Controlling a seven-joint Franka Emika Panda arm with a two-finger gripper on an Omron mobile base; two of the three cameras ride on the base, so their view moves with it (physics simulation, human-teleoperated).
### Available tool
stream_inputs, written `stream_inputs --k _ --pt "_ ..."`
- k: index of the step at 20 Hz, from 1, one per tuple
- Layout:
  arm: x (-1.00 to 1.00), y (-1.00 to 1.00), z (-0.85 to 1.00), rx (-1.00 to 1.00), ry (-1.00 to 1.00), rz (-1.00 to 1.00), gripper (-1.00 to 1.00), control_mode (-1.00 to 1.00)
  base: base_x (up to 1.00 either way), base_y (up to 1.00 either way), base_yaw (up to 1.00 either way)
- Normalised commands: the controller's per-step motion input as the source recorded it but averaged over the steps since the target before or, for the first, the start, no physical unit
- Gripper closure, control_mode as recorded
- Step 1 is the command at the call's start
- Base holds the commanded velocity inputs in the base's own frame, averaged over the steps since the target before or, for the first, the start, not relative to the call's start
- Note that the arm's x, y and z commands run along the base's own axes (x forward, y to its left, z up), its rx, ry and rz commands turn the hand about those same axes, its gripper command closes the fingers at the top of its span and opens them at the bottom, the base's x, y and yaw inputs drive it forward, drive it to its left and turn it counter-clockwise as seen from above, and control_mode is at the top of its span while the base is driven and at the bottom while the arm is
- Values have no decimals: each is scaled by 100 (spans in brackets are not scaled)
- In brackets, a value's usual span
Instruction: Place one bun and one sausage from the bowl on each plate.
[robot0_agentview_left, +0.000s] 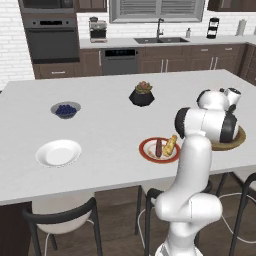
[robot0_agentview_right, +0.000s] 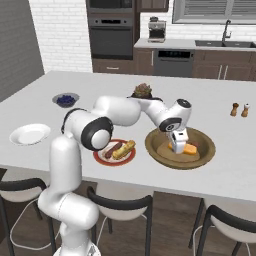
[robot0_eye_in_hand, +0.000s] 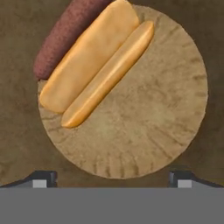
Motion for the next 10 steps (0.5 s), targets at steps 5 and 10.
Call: stream_inputs --k 5,10 --pt "55 0 -16 -19 -9 -15 -100 -100 0 0 0" --pt "78 -5 0 -3 4 -15 -100 -100 0 0 0"
